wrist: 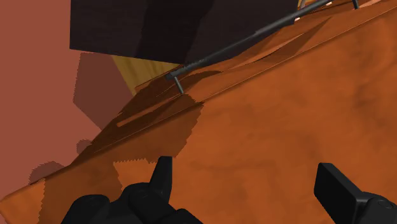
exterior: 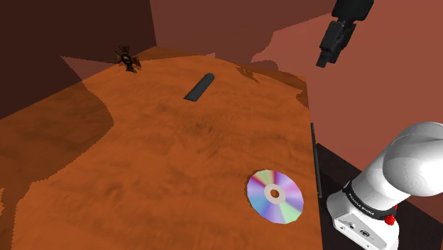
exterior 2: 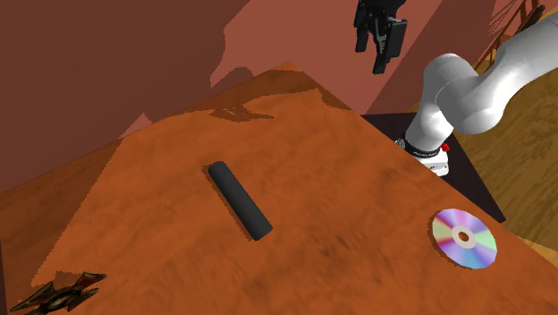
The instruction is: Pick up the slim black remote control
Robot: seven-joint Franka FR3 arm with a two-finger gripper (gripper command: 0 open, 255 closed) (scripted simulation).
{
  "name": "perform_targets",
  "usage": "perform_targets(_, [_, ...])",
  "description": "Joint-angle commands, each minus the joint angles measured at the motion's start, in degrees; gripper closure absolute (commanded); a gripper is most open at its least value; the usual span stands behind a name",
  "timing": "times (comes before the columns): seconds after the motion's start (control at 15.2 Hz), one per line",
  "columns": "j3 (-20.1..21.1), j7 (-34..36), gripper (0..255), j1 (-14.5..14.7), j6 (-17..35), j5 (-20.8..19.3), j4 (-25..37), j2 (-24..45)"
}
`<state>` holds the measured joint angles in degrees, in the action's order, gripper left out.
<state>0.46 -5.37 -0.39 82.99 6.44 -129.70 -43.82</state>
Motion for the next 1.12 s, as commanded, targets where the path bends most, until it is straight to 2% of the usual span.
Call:
perform_targets(0.0, [0.0,0.0,0,0.0,0.0,0.0,0.0,0.0])
perform_targets(0.33, [9.0,15.0,0,-1.6,6.5,3.8,-0.8,2.4])
perform_targets(0.59, [16.2,27.0,0,-3.4,11.8,5.2,0.8,6.8])
perform_targets(0.86, [23.4,39.3,0,-6.0,16.6,4.6,4.4,13.1])
perform_targets(1.06, [28.9,48.9,0,-8.6,19.5,2.4,8.3,19.0])
